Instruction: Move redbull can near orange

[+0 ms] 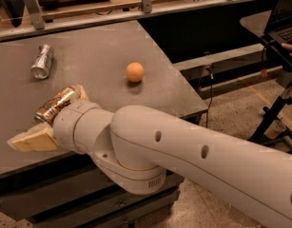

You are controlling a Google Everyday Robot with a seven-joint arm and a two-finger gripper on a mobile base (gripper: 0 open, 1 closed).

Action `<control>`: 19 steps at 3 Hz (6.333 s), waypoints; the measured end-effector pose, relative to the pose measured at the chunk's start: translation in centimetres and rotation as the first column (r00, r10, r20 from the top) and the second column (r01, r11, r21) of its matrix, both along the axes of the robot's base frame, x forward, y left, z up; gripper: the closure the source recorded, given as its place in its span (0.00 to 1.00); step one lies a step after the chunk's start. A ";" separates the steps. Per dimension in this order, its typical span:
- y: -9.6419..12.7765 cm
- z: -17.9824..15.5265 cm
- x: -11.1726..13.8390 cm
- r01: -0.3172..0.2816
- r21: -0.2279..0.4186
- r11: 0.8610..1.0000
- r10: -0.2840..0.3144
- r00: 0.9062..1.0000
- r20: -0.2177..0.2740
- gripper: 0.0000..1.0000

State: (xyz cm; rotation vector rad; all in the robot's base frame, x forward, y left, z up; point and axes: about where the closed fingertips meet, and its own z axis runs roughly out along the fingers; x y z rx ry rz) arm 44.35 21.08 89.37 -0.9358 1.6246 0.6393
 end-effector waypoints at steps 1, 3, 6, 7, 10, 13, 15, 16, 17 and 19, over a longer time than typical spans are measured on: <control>0.6 0.1 -0.3 0.000 -0.012 1.000 0.000 1.000 0.006 0.00; 4.5 1.4 0.6 0.052 -0.019 0.998 -0.051 0.996 0.067 0.00; 10.3 -0.5 7.5 0.315 -0.064 0.947 -0.308 0.946 0.101 0.00; 8.0 0.2 11.7 0.471 -0.090 0.878 -0.451 0.875 0.175 0.00; 5.8 0.2 15.6 0.573 -0.114 0.812 -0.566 0.820 0.089 0.00; 8.5 -1.3 19.4 0.665 -0.224 0.712 -0.680 0.733 0.012 0.00; 10.3 -3.4 20.8 0.660 -0.192 0.726 -0.670 0.742 0.019 0.17; 10.5 -4.0 21.6 0.667 -0.157 0.729 -0.669 0.742 0.046 0.48; 10.5 -4.1 21.9 0.661 -0.133 0.738 -0.661 0.748 0.052 0.72; 9.7 -2.0 21.8 0.679 -0.107 0.726 -0.670 0.734 0.116 1.00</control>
Offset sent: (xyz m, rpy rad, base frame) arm 0.0246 0.0465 -0.0090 -0.0299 -0.0873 -0.1493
